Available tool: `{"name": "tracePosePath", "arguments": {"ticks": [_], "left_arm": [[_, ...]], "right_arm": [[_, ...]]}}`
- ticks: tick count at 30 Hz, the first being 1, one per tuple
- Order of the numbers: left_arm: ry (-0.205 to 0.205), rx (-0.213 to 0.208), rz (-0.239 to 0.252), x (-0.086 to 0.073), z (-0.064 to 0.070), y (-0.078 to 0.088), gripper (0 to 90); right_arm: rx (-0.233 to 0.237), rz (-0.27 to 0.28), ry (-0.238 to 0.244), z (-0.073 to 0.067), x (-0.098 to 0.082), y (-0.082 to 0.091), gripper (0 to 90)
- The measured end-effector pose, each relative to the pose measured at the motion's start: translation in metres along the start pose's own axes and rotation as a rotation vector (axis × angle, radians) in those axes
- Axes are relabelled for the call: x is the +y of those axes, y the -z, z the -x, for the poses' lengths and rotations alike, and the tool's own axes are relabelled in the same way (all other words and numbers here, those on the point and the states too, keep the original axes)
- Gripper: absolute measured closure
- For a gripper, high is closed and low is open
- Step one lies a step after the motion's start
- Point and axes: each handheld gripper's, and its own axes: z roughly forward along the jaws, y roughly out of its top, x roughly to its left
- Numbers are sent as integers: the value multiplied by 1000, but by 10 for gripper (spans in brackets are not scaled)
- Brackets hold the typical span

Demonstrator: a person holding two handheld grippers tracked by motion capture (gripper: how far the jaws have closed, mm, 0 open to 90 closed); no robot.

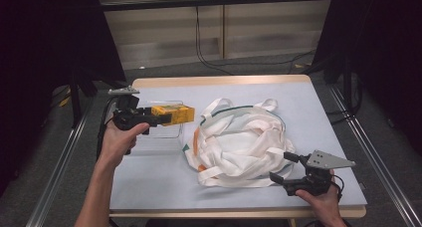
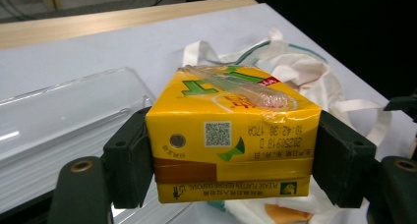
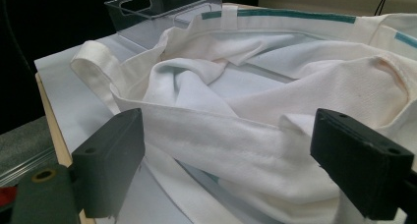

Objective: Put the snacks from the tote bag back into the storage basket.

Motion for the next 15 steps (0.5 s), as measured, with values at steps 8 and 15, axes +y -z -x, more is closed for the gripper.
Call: {"name": "tracePosePath", "arguments": {"ticks": [8, 15], "left_arm": [[19, 66, -41, 11, -2, 9, 271], [78, 101, -85, 27, -16, 21, 272]], "right_arm": [[14, -3, 11, -2, 1, -1, 131], [7, -11, 11, -5, 1, -2, 131]]}}
